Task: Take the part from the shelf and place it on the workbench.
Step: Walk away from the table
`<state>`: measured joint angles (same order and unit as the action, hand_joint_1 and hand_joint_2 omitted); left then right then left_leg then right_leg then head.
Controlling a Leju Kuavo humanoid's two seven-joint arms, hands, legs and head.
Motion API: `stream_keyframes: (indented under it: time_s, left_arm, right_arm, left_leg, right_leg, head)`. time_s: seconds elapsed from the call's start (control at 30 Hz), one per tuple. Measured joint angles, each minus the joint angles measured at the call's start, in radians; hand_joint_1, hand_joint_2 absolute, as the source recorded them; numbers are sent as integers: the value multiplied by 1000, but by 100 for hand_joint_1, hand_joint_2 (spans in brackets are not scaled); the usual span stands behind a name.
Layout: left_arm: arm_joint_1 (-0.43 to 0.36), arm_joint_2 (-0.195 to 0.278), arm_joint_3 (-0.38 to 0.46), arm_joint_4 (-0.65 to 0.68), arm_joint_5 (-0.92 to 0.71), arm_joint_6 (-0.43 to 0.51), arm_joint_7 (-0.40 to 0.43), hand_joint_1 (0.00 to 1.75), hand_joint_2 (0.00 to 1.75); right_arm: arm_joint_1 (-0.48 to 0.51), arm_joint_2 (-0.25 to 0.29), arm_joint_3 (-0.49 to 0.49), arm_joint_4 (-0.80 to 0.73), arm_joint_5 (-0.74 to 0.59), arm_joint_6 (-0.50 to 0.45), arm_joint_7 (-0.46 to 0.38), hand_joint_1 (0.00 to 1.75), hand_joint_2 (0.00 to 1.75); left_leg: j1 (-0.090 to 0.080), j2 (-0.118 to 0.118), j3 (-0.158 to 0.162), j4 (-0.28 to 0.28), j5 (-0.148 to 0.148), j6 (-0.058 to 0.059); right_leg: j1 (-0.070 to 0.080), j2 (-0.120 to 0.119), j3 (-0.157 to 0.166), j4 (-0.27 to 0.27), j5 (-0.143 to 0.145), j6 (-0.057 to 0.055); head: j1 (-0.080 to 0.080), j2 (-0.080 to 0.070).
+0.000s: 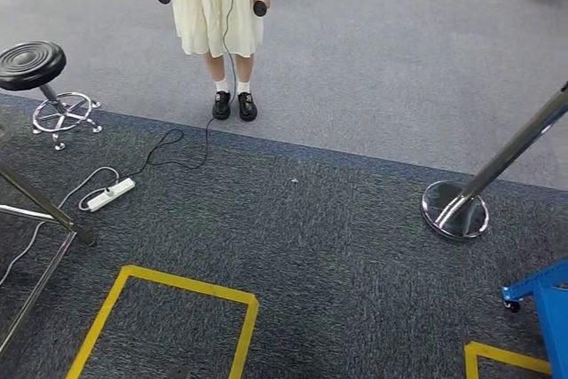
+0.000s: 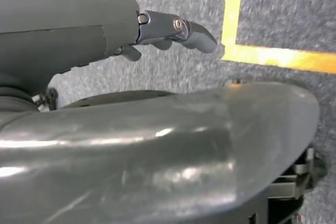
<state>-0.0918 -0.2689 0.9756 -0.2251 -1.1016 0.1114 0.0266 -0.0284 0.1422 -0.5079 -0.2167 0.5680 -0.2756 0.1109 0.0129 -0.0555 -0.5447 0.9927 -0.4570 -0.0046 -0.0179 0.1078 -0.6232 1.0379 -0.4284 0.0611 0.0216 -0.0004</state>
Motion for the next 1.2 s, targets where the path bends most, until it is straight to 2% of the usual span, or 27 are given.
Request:
stream_keyframes:
  time_s: [0.07,0.1,0.13,0.17,0.2,0.23,0.3,0.33,0.37,0.43,0.47,0.53,0.6,0.63,0.67,0.7,0.73,0.77,0.8,0.83,0.9,0.97,1.0,1.03,1.1,1.17,1.2]
  left_arm:
    - [1,-1,0,0,0,0,0,0,0]
    - [3,-1,0,0,0,0,0,0,0]
    - [5,0,0,0,0,0,0,0,0]
    - [5,0,0,0,0,0,0,0,0]
    - [5,0,0,0,0,0,0,0,0]
    - [4,0,0,0,0,0,0,0,0]
    - [4,0,0,0,0,0,0,0,0]
    - [4,0,0,0,0,0,0,0,0]
    - [3,0,0,0,-1,0,0,0,0]
    - [2,0,0,0,-1,0,0,0,0]
    - [1,0,0,0,-2,0,0,0,0]
    - [0,0,0,0,-5,0,0,0,0]
    - [2,1,0,0,-7,0,0,0,0]
    - [3,2,0,0,-7,0,0,0,0]
    - [4,3,0,0,-8,0,0,0,0]
    - [4,3,0,0,-8,0,0,0,0]
    - [4,3,0,0,-9,1,0,0,0]
    - [3,4,0,0,-9,2,0,0,0]
    - [3,4,0,0,-9,3,0,0,0]
    - [2,4,0,0,-9,3,0,0,0]
    - [1,3,0,0,-9,3,0,0,0]
    - [-1,2,0,0,-9,3,0,0,0]
    - [-2,2,0,0,-9,3,0,0,0]
    - [-2,2,0,0,-9,4,0,0,0]
    - [0,2,0,0,-9,4,0,0,0]
    - [3,2,0,0,-9,4,0,0,0]
    - [4,2,0,0,-9,4,0,0,0]
  right_arm:
    - [-3,0,-3,0,1,0,2,0,0]
    - [-5,0,-4,0,1,0,2,0,0]
    - [-7,0,-5,0,2,0,2,0,0]
    - [-6,0,-5,0,2,0,2,0,0]
    - [-4,0,-6,0,2,0,3,0,0]
    - [-3,0,-6,0,2,1,3,0,0]
    - [-3,0,-8,0,3,1,4,0,0]
    - [-5,0,-8,0,3,1,4,0,0]
    - [-7,0,-9,0,4,1,4,0,0]
    - [-7,0,-10,0,4,1,5,0,0]
    - [-6,0,-11,0,5,1,5,0,0]
    - [-6,0,-12,0,7,1,7,0,0]
    - [-7,0,-12,0,10,1,9,0,0]
    - [-7,0,-12,0,11,2,10,0,0]
    - [-6,0,-12,0,13,2,10,0,0]
    - [-5,0,-13,0,15,2,11,0,0]
    - [-5,0,-13,0,16,2,11,0,0]
    - [-5,0,-14,0,17,2,11,0,0]
    - [-5,0,-14,0,19,2,12,0,0]
    - [-6,0,-14,0,20,2,12,0,0]
    - [-7,0,-14,0,23,2,12,0,0]
    - [-1,0,-14,0,25,2,12,0,0]
    - [2,0,-15,0,26,2,12,0,0]
    - [3,0,-16,0,26,3,12,0,0]
    - [-2,0,-19,0,27,3,13,0,0]
    - [-6,0,-22,0,27,4,13,0,0]
    - [-6,0,-23,0,27,4,14,0,0]
  left_leg:
    - [-2,30,2,-2,0,11]
    - [-5,47,2,-2,-2,14]
    - [-7,64,3,-2,-3,16]
    - [-8,79,4,-2,-4,16]
    - [-8,93,5,-2,-5,15]
    - [-8,105,8,-2,-7,14]
    - [-11,127,15,0,-14,6]
    - [-14,136,19,0,-18,1]
    - [-17,145,22,1,-21,-4]
    - [-18,162,27,-1,-23,-14]
    - [-16,159,29,-1,-26,-20]
    - [-13,120,14,38,-58,-31]
    - [-11,74,-42,154,-120,-36]
    - [-11,67,-77,220,-146,-37]
    - [-11,63,-103,267,-156,-37]
    - [-11,62,-116,282,-146,-37]
    - [-9,59,-109,257,-117,-37]
    - [-7,49,-86,202,-76,-36]
    - [-4,26,-58,137,-38,-36]
    - [1,3,-32,75,-15,-36]
    - [4,-25,-8,15,-4,-32]
    - [2,-10,-7,9,-4,-20]
    - [2,1,-6,8,-2,-12]
    - [1,13,-5,6,-1,-5]
    - [-2,41,-4,5,-2,6]
    - [-6,73,-3,5,-3,10]
    - [-7,88,-3,5,-4,10]
  right_leg:
    - [4,-68,-46,96,-55,5]
    - [4,-89,-80,168,-91,8]
    - [4,-97,-109,229,-116,9]
    - [4,-101,-123,262,-123,10]
    - [4,-104,-118,258,-112,10]
    - [4,-109,-91,212,-85,9]
    - [8,-146,-12,77,-29,2]
    - [10,-162,17,27,-14,-4]
    - [12,-173,31,1,-9,-11]
    - [15,-157,29,-6,-8,-25]
    - [15,-146,28,-8,-6,-31]
    - [10,-124,28,-13,-1,-43]
    - [8,-101,26,-14,2,-48]
    - [8,-88,25,-14,2,-50]
    - [8,-74,25,-14,2,-50]
    - [8,-60,25,-14,3,-49]
    - [7,-45,25,-14,3,-48]
    - [6,-30,25,-13,4,-46]
    - [5,-16,25,-13,6,-42]
    - [5,-2,22,-10,7,-37]
    - [5,19,12,-9,10,-25]
    - [1,32,3,-13,15,-12]
    - [1,16,-2,-8,12,-7]
    - [1,-11,-12,13,-2,-4]
    - [5,-76,-59,116,-61,-1]
    - [5,-97,-117,243,-119,2]
    - [5,-100,-128,272,-125,3]
  head:
    - [9,0]
    - [12,0]
    - [12,0]
    - [12,0]
    - [13,0]
    - [13,0]
    - [13,0]
    - [11,0]
    - [9,0]
    - [6,0]
    - [6,0]
    - [4,0]
    - [1,0]
    - [-1,0]
    - [-1,0]
    - [-1,0]
    - [-1,0]
    - [-1,0]
    - [-2,0]
    - [-3,0]
    - [-5,0]
    - [-6,0]
    - [-5,0]
    - [-1,0]
    - [6,0]
    - [8,0]
    - [8,0]
